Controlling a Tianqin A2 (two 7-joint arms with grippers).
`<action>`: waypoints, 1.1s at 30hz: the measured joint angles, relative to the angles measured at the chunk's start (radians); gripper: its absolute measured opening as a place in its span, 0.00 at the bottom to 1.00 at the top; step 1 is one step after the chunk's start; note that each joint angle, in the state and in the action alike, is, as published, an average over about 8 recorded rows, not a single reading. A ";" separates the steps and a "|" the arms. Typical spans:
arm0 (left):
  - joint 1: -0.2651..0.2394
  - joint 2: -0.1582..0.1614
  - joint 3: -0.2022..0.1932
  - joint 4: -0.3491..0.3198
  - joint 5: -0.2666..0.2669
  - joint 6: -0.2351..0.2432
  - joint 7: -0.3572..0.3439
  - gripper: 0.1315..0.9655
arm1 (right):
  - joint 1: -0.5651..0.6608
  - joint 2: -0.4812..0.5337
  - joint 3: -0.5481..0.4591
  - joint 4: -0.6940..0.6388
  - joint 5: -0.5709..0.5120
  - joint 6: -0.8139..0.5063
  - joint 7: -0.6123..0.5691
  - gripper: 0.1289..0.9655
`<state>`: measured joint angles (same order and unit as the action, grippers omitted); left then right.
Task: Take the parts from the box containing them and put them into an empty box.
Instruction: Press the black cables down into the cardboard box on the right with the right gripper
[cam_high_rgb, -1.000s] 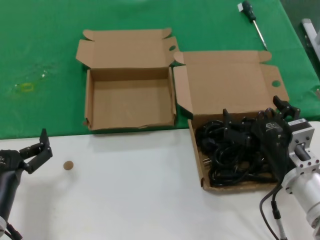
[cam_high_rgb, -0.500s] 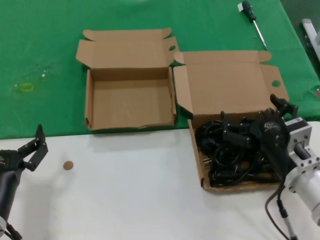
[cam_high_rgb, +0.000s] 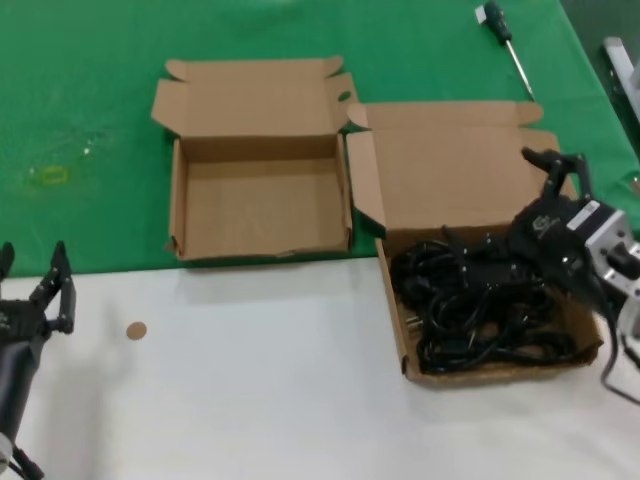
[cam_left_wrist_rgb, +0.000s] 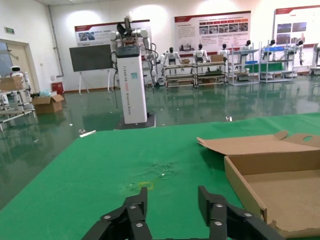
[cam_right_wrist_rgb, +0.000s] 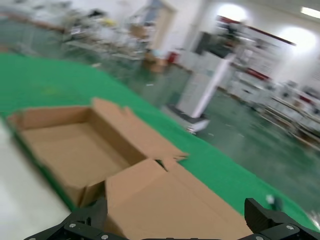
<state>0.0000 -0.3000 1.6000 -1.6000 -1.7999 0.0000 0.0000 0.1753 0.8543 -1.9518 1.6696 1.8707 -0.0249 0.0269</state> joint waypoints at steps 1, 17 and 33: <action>0.000 0.000 0.000 0.000 0.000 0.000 0.000 0.43 | 0.018 0.023 -0.012 0.001 -0.015 -0.024 0.004 1.00; 0.000 0.000 0.000 0.000 0.000 0.000 0.000 0.11 | 0.374 0.141 -0.091 -0.058 -0.262 -0.639 -0.156 1.00; 0.000 0.000 0.000 0.000 0.000 0.000 0.000 0.02 | 0.579 0.123 -0.133 -0.202 -0.386 -1.059 -0.532 1.00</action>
<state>0.0000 -0.3000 1.6000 -1.6000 -1.7999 0.0000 -0.0001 0.7538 0.9773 -2.0850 1.4679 1.4848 -1.0837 -0.5049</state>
